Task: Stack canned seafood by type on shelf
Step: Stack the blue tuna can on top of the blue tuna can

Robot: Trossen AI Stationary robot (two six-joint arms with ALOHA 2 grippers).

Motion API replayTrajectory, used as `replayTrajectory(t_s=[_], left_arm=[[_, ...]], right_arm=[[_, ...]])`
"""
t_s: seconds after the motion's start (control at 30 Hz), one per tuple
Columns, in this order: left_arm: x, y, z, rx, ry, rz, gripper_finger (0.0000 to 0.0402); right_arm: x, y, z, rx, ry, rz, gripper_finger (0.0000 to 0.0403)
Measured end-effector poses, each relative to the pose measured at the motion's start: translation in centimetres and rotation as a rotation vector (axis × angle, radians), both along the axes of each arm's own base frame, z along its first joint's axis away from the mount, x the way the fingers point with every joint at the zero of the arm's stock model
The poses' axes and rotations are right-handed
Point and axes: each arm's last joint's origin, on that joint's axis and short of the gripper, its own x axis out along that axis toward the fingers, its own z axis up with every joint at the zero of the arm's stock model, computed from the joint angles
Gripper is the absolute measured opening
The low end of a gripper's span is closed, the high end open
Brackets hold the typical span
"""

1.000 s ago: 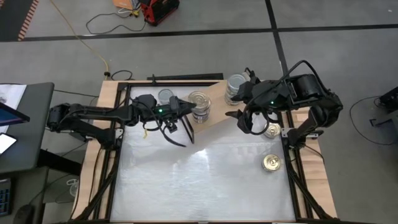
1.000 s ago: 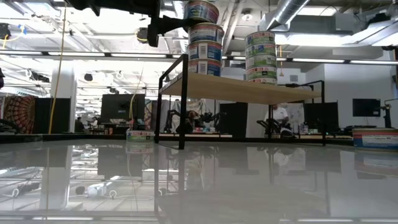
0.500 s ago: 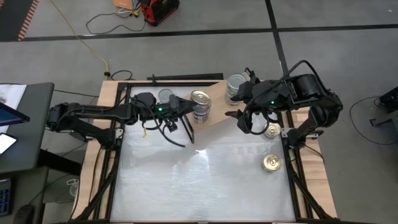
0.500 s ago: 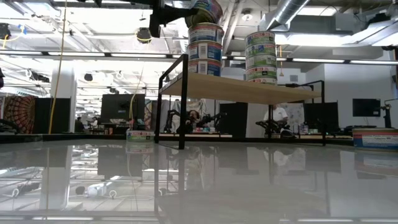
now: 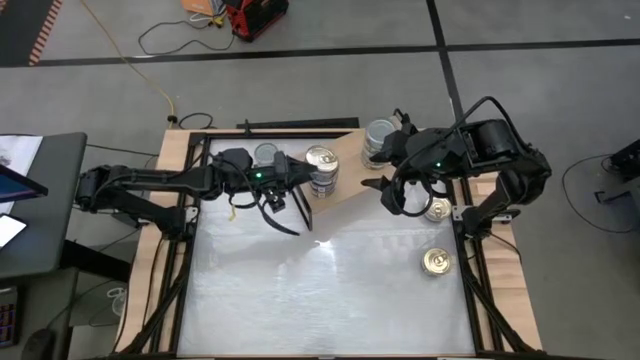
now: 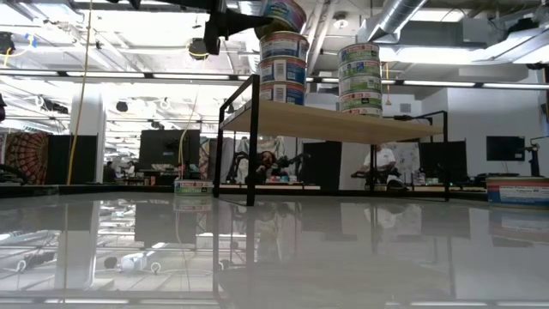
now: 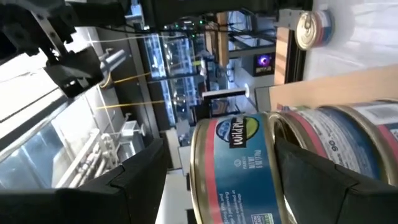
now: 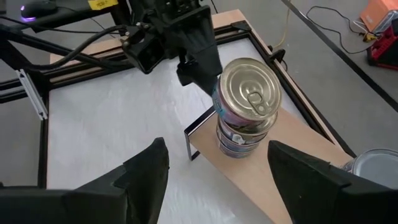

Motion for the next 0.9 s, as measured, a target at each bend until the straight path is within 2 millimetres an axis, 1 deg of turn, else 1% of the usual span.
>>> replayTrajectory(t_s=[0.33,0.4,0.5,0.63,0.73,0.9], left_arm=[[0.0,0.1,-0.1,-0.016,0.019,-0.019,0.0275],[-0.1,0.9,0.0,-0.013,0.016,-0.006,0.0274],[0.0,0.2,-0.2,-0.016,0.038,-0.035,0.0269],[0.0,0.0,0.1,-0.007,0.007,-0.099,0.0265],[0.0,0.5,0.4,-0.03,0.005,-0.081,0.0265],[-0.1,0.9,0.2,-0.064,0.021,-0.081,0.0264]], right_arm=[[0.1,-0.1,0.1,-0.002,-0.008,0.0,0.0297],[0.1,-0.1,0.1,-0.004,-0.009,0.002,0.0297],[0.1,-0.1,0.1,-0.007,-0.01,0.004,0.0297],[0.2,-0.2,0.2,-0.008,-0.023,0.001,0.0297],[0.2,-0.2,0.2,-0.013,-0.027,0.005,0.0297],[0.3,-0.2,0.3,-0.014,-0.037,0.006,0.0297]])
